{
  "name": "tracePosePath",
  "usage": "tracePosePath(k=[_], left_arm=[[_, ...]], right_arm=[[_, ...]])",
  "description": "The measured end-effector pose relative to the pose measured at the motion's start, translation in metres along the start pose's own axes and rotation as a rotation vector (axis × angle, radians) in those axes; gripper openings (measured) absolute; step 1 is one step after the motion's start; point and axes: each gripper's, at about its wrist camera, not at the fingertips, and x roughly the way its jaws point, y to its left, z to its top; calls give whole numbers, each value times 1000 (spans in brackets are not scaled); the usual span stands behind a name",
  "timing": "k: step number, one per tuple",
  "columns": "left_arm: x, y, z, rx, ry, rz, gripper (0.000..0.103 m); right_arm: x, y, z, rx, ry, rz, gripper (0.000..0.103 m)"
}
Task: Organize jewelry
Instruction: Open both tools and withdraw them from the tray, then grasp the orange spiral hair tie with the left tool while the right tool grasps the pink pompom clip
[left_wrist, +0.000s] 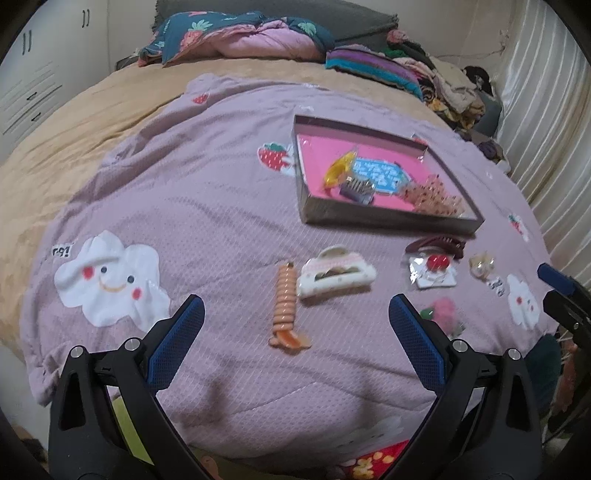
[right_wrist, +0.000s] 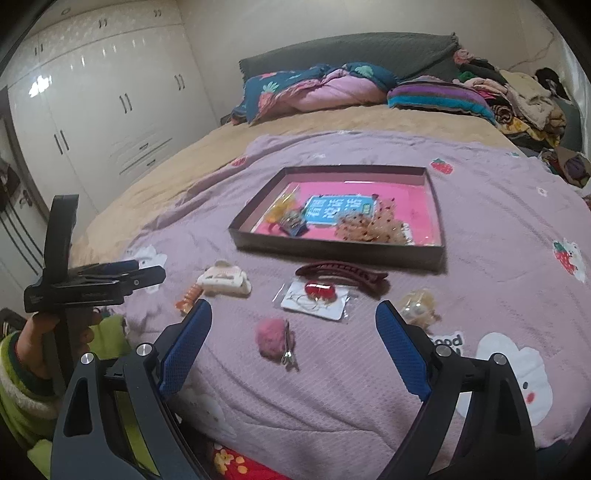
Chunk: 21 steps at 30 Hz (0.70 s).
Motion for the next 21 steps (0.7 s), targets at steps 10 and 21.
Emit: tracePosePath(k=[10,21], left_arm=[[28,9,-14,-6,71,20,93],[59,5,-19,31,114,-5,73]], right_arm=[[23,15,-12,-34,74,21,90],[62,20,-26,-27,160,29,90]])
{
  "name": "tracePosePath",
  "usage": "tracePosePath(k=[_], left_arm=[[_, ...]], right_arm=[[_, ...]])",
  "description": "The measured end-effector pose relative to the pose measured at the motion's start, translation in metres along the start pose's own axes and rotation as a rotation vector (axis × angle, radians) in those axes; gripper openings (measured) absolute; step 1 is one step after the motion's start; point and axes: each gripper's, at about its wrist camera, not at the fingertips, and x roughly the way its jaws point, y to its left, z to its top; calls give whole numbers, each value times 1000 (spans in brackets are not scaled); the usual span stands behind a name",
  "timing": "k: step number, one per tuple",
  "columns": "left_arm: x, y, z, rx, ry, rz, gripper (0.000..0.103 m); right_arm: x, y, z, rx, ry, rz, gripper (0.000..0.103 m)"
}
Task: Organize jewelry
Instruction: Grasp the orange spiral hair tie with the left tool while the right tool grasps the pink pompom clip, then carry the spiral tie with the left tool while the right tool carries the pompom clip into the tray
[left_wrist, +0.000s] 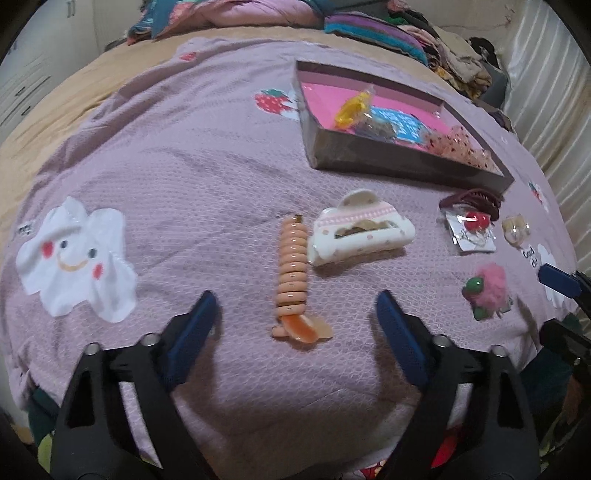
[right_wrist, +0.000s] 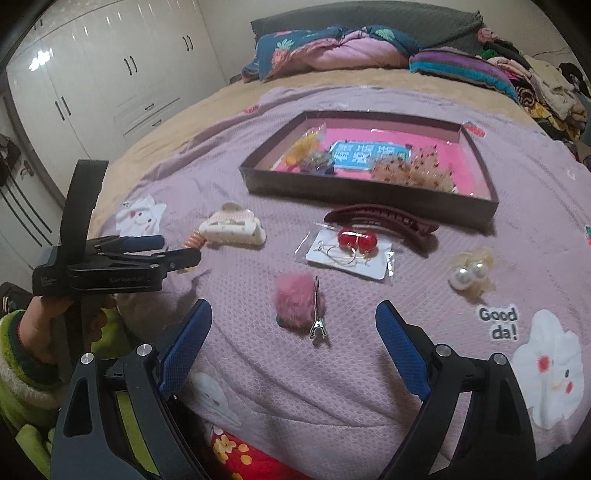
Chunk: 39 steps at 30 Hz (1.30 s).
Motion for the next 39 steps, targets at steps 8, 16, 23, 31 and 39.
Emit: tracePosePath(k=[8,16,23,31,39], left_arm=[[16,-1,8,10,8,-6,45],[16,11,7,-29,-5,-21,11],[4,19,6,-65,-37,-34,11],[-19,28,12,-94,-77,-40,11],[-35,17,34,-81,-113,-66,11]], right_arm=[[30,0,0,-21,49,-11,82],[51,-3,0,-25,96,2,38],[41,9,-2,-67,60,55,29],[23,21,3,-76,18,115,29],[3,12,10,-41,-26,122,29]])
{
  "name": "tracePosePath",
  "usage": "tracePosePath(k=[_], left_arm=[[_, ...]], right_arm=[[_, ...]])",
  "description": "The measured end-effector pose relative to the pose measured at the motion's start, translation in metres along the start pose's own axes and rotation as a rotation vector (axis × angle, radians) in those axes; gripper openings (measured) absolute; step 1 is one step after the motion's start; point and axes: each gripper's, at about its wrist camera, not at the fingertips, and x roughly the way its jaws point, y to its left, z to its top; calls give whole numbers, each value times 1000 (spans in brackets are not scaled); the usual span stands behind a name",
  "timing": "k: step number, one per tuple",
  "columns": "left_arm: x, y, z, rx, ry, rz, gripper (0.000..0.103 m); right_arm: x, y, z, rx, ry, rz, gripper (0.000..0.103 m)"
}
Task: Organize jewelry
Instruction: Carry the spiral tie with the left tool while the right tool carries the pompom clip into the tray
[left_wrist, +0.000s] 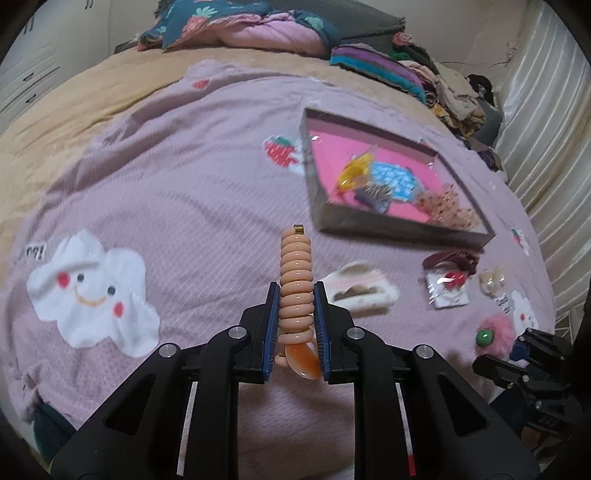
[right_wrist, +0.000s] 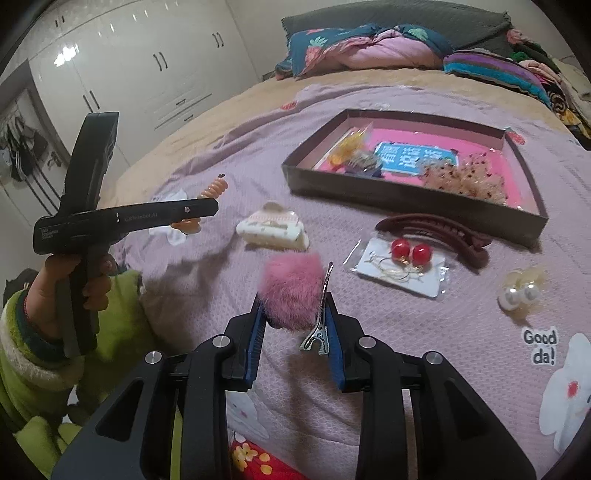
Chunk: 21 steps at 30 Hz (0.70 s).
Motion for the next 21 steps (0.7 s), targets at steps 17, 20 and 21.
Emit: tracePosePath(k=[17,20,21], left_arm=[[-7,-80,43,154,-64,-79,11],[-5,-89,47,167,-68,-88,11],[-4,-92,48,172,-69,-93,11]], right_arm=[[-60,-54,24,114,-164,-73,29],[-69,-65,29,134,-192,-87,29],[-71,-67,30,135,-199,-92,29]])
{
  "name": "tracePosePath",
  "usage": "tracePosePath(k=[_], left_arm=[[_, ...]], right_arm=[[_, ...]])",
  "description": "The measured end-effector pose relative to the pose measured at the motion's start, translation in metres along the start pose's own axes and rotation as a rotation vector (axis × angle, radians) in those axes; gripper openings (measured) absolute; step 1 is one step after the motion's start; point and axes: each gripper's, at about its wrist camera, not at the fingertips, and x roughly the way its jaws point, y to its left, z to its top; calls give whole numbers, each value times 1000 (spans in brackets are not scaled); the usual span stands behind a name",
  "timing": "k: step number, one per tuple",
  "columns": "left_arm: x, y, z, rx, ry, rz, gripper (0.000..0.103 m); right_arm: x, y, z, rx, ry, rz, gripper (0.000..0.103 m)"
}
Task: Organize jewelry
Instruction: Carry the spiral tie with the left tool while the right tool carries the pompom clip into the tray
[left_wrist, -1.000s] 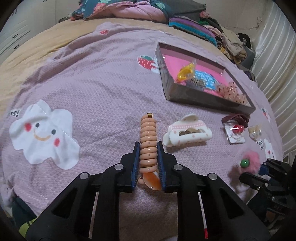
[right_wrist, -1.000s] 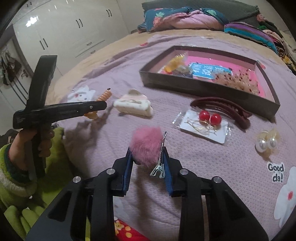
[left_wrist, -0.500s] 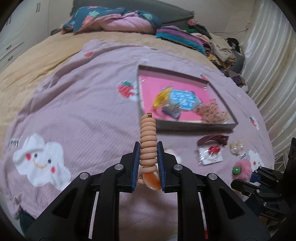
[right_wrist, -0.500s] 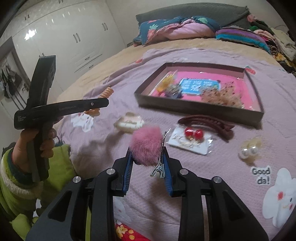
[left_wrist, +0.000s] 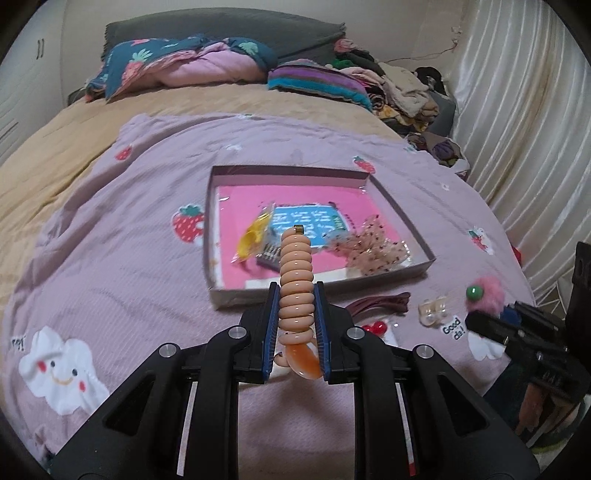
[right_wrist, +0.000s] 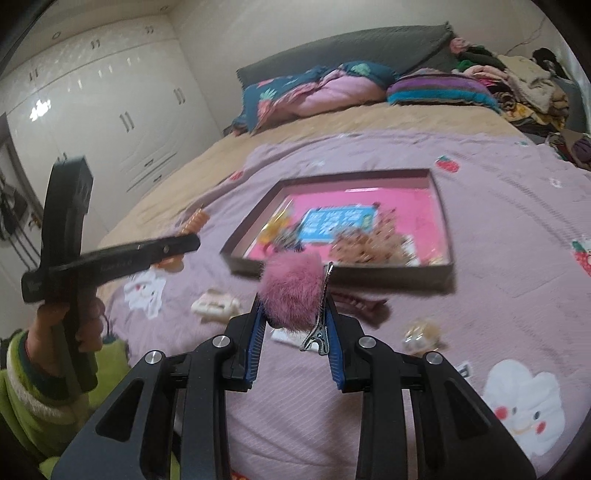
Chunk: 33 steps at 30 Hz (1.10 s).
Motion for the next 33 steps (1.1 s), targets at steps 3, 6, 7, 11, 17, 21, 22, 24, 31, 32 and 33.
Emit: tracePosePath(k=[3,6,7,11,17,21,22,24,31,32,33], left_arm=[[5,-7,5,11,0,-9,11],[7,-12,9,20,-3,-17,11],[8,-13,10,21,-4,-21,11],[12,-18,17,23,-9,-28,11],[21,-17,26,17,-8,-36,11],[27,-17,29,11,-4,-36,11],[29,-17,31,10,-2,-36,11],[32,-17,32,9,0,-36,11],[42,-21,38,16,14,-35,11],[44,-21,39,16,16,-34,11],[46,-22,40,16,19,-34,11]], right_arm=[[-5,-8,9,6,-24,-17,29],[-9,-14,18,7,-48,-31,29],[-11,-17,22,10,-57,-35,29],[-14,-25,36,12,-85,-49,29],[-15,-34,49,16,-106,-66,29],[-15,-37,55,11,-110,-77,29],[-15,-39,56,12,-110,-78,29],[-13,-40,59,15,-110,-81,29],[-8,-47,75,16,-117,-98,29],[-6,-49,77,17,-113,-100,29],[-4,-50,79,18,-110,-102,29]])
